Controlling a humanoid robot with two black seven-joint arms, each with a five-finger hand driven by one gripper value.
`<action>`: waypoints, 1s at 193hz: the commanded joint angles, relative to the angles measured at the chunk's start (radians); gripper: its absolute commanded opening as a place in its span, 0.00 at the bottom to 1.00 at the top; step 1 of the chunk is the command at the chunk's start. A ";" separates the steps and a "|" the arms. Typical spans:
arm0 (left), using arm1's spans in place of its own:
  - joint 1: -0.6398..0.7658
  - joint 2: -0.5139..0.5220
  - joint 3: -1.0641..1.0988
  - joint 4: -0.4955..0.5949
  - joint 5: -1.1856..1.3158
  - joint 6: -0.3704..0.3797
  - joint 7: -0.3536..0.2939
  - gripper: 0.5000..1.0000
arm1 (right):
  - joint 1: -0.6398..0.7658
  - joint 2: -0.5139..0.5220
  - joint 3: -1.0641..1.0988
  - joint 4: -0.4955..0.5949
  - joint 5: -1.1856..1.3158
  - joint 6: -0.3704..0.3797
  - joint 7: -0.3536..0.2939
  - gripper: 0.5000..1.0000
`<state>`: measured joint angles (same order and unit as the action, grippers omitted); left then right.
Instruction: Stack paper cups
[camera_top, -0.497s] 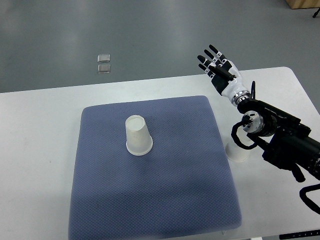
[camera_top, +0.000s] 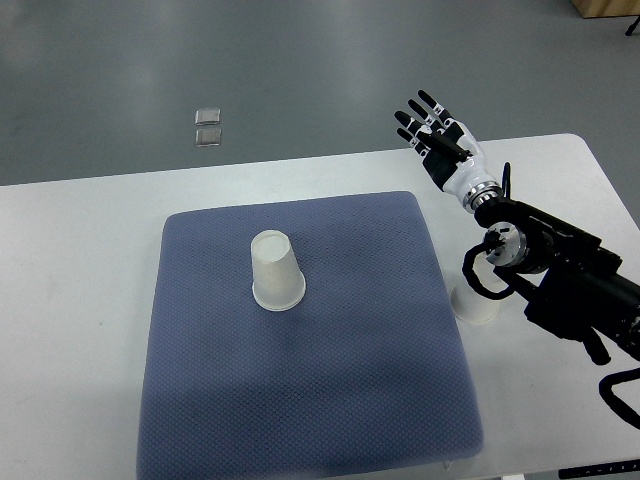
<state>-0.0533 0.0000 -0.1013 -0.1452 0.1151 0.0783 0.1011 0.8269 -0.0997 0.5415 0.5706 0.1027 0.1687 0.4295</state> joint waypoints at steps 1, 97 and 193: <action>0.001 0.000 0.000 0.003 0.000 0.000 0.000 1.00 | 0.000 0.000 0.000 0.000 0.000 0.002 0.000 0.83; 0.001 0.000 0.000 0.001 0.000 0.000 0.000 1.00 | 0.008 -0.003 0.000 -0.003 0.000 0.000 0.000 0.83; 0.001 0.000 0.000 -0.001 0.000 0.000 0.000 1.00 | 0.040 -0.032 -0.003 0.002 -0.003 -0.005 -0.002 0.83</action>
<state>-0.0523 0.0000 -0.1012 -0.1459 0.1150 0.0782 0.1013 0.8557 -0.1187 0.5400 0.5704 0.1010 0.1683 0.4282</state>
